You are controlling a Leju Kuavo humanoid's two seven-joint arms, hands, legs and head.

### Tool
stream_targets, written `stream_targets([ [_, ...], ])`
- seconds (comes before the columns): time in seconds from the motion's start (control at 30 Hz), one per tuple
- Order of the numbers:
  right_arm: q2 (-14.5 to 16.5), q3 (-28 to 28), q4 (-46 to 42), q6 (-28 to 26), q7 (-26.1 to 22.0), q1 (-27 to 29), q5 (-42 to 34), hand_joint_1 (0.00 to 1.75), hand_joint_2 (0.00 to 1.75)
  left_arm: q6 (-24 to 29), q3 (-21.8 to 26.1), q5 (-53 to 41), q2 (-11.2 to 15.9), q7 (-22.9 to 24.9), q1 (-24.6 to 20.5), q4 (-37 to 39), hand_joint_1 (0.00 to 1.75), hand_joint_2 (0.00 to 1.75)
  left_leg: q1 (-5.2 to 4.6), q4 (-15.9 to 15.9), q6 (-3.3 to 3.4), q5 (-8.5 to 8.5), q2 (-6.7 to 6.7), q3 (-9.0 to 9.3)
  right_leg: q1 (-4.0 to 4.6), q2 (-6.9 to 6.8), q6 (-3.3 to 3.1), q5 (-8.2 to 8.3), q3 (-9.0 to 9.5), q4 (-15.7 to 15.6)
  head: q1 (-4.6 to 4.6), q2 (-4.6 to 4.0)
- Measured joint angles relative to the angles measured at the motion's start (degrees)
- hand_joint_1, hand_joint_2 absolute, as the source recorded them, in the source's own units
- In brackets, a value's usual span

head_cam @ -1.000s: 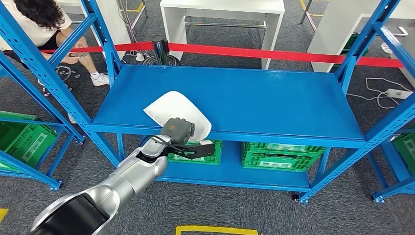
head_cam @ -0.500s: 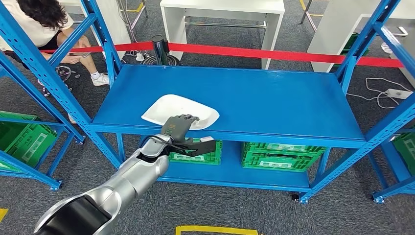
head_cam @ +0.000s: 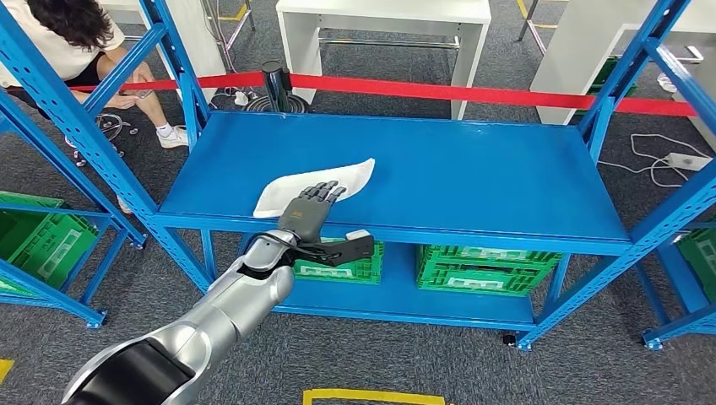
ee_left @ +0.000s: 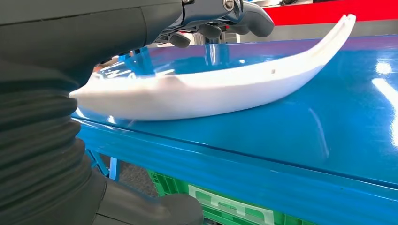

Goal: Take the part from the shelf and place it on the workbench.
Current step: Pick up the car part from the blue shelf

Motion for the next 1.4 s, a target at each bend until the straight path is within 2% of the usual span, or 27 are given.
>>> stream_targets([
  [0.1,0.02,0.00,0.00,-0.02,0.00,0.00,-0.01,0.00,0.00,0.18,0.31,-1.35,-0.06,1.76,0.12,0.03,0.00,1.75,0.00,0.00,0.00,0.00,0.00,-0.01,0.00,0.00,0.00,0.00,0.00,0.00,0.00,0.00],
  [0.23,0.08,0.00,0.00,-0.02,0.00,0.01,0.01,0.00,0.00,1.17,0.40,-7.11,0.05,9.81,0.05,0.72,0.00,1.75,0.00,0.00,0.00,0.00,0.00,-0.06,0.00,0.01,0.00,0.00,-0.01,0.00,0.00,0.00],
  [0.57,0.16,-0.02,0.00,-0.02,0.00,0.03,0.55,0.00,0.00,2.17,2.37,-12.56,1.50,19.99,-1.07,4.30,0.00,1.75,0.01,-0.01,0.00,0.00,0.01,-0.06,0.01,0.02,0.00,0.00,-0.04,0.01,0.00,0.00],
  [1.03,0.22,-0.02,0.00,-0.02,0.00,0.00,1.03,0.00,0.00,3.94,5.39,-14.64,3.27,24.01,-1.86,7.49,0.00,1.75,0.01,0.00,0.00,0.02,-0.02,-0.06,0.01,-0.03,0.00,0.00,-0.06,0.01,0.00,0.00],
  [1.07,0.22,-0.02,0.00,-0.02,0.00,0.00,1.08,0.00,0.00,4.39,5.74,-14.63,3.42,23.98,-1.84,7.67,0.11,1.75,0.01,0.00,0.00,0.01,-0.02,-0.06,0.01,-0.03,0.00,0.00,-0.06,0.01,0.00,0.00],
  [1.17,0.22,-0.02,0.00,-0.02,0.00,-0.02,1.18,0.00,0.00,6.07,6.68,-14.49,3.63,23.48,-1.70,8.13,1.42,1.75,0.01,-0.01,0.00,0.02,-0.02,-0.07,0.01,-0.04,0.00,-0.01,-0.06,0.01,0.00,0.00],
  [1.2,0.22,-0.02,0.00,-0.02,0.00,-0.02,1.19,0.00,0.00,6.63,7.02,-14.39,3.65,23.09,-1.63,8.29,1.75,1.75,0.01,-0.01,0.00,0.02,-0.02,-0.07,0.01,-0.04,0.00,-0.01,-0.06,0.01,0.00,0.00],
  [1.4,0.22,-0.02,0.00,-0.03,0.00,-0.02,1.20,0.00,0.00,8.49,9.17,-13.96,3.45,19.79,-1.28,9.06,1.75,1.75,0.01,0.00,0.00,0.02,-0.02,-0.06,0.01,-0.03,0.00,-0.01,-0.07,0.01,0.00,0.00],
])
